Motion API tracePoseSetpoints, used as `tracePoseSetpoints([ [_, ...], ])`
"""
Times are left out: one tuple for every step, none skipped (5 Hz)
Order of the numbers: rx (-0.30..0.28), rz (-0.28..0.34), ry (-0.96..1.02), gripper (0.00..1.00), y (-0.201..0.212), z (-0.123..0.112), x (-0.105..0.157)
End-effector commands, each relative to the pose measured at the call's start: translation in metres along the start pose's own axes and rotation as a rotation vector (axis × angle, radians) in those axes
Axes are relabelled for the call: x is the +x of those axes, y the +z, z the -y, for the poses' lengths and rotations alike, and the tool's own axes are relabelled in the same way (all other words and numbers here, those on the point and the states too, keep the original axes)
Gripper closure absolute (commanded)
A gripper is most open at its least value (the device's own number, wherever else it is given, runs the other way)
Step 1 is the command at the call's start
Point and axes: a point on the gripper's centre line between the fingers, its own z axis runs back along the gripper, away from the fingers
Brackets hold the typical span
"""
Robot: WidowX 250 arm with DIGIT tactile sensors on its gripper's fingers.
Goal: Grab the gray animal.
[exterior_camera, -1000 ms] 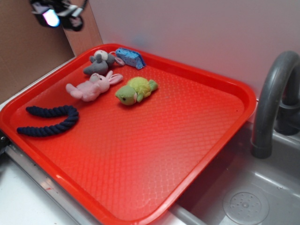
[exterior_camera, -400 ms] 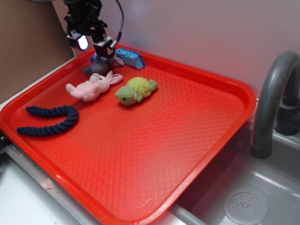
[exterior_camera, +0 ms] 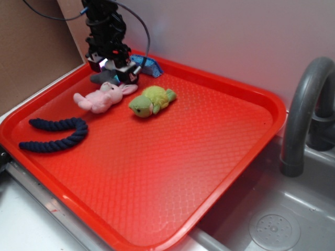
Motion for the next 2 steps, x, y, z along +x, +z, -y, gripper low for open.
tracePoseSetpoints([
  [0.029, 0.047, -0.026, 1.0, 0.019, 0.006, 0.009],
  [0.044, 0.05, -0.018, 1.0, 0.069, 0.011, -0.003],
])
